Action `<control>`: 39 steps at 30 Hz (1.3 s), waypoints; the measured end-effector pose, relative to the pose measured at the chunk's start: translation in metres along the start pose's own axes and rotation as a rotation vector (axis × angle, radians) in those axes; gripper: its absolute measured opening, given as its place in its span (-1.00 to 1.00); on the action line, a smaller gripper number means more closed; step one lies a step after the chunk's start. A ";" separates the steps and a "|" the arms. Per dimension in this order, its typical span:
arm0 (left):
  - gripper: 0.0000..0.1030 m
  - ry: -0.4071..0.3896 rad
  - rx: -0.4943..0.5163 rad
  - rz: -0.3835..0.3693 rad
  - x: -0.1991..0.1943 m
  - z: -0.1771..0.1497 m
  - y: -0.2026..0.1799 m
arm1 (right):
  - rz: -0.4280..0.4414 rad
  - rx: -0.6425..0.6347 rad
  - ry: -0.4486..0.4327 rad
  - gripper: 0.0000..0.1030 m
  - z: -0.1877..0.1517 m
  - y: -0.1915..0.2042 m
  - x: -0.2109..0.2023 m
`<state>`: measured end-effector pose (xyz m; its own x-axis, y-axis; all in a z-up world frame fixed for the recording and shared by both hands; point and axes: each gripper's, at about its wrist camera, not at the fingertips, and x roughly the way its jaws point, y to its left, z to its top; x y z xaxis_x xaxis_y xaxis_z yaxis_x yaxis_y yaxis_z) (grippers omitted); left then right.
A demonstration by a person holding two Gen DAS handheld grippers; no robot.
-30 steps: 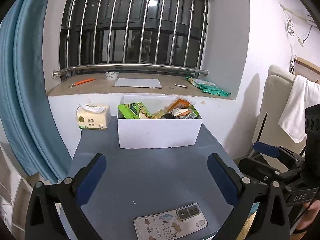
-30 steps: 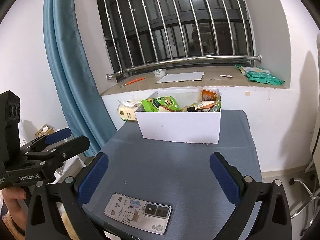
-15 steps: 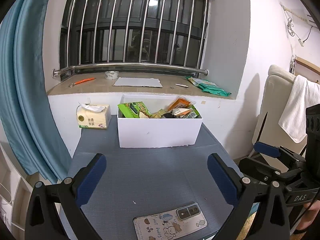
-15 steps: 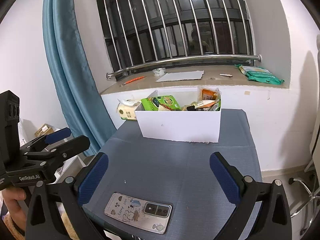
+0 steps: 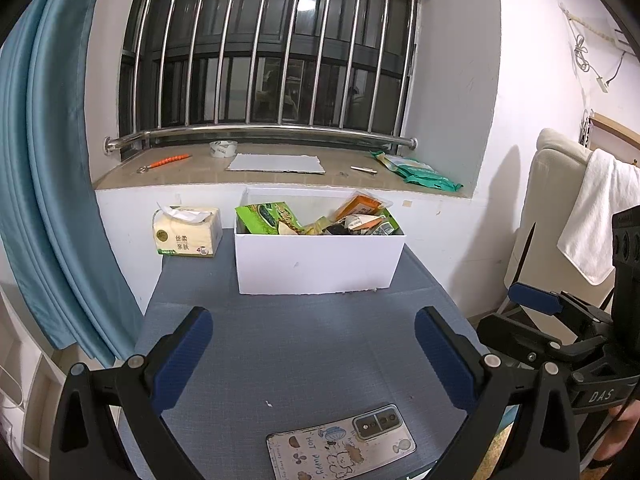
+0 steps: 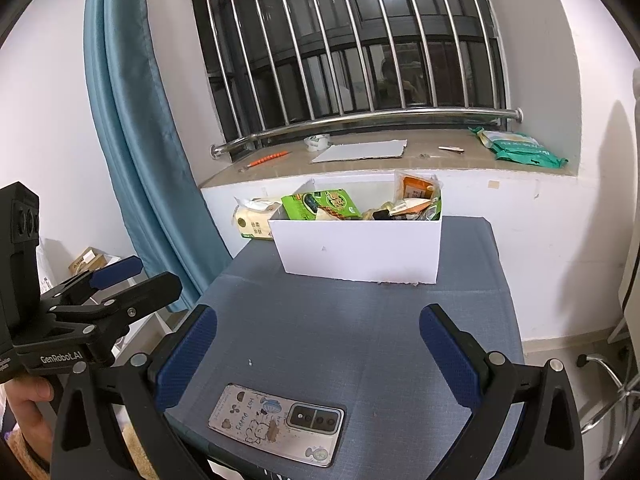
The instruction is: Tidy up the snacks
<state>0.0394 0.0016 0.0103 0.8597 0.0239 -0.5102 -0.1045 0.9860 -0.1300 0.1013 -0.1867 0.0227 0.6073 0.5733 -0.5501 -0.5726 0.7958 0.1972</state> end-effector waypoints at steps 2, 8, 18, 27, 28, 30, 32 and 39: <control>1.00 0.003 0.001 0.002 0.001 0.000 0.000 | 0.002 0.001 0.002 1.00 0.000 0.000 0.000; 1.00 0.003 0.003 0.003 0.001 0.000 -0.001 | 0.000 0.003 -0.001 1.00 0.000 0.000 0.000; 1.00 0.003 0.003 0.003 0.001 -0.001 -0.002 | -0.001 0.004 -0.001 1.00 0.000 -0.001 0.000; 1.00 0.003 0.002 0.007 0.001 -0.001 -0.002 | -0.002 0.001 0.001 1.00 -0.001 -0.001 0.000; 1.00 0.003 0.002 0.006 0.001 -0.001 -0.002 | -0.002 0.001 0.000 1.00 -0.001 0.000 0.000; 1.00 0.003 0.003 0.008 0.001 -0.001 -0.002 | -0.002 0.002 0.001 1.00 -0.001 -0.001 0.000; 1.00 0.004 0.004 0.007 0.001 -0.002 -0.001 | -0.003 0.004 0.001 1.00 -0.001 -0.001 0.000; 1.00 0.007 0.010 0.004 0.002 -0.001 -0.001 | -0.002 0.000 0.000 1.00 -0.001 0.000 -0.001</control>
<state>0.0406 0.0002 0.0086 0.8557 0.0262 -0.5169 -0.1023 0.9876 -0.1193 0.0999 -0.1880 0.0225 0.6086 0.5713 -0.5506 -0.5710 0.7972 0.1960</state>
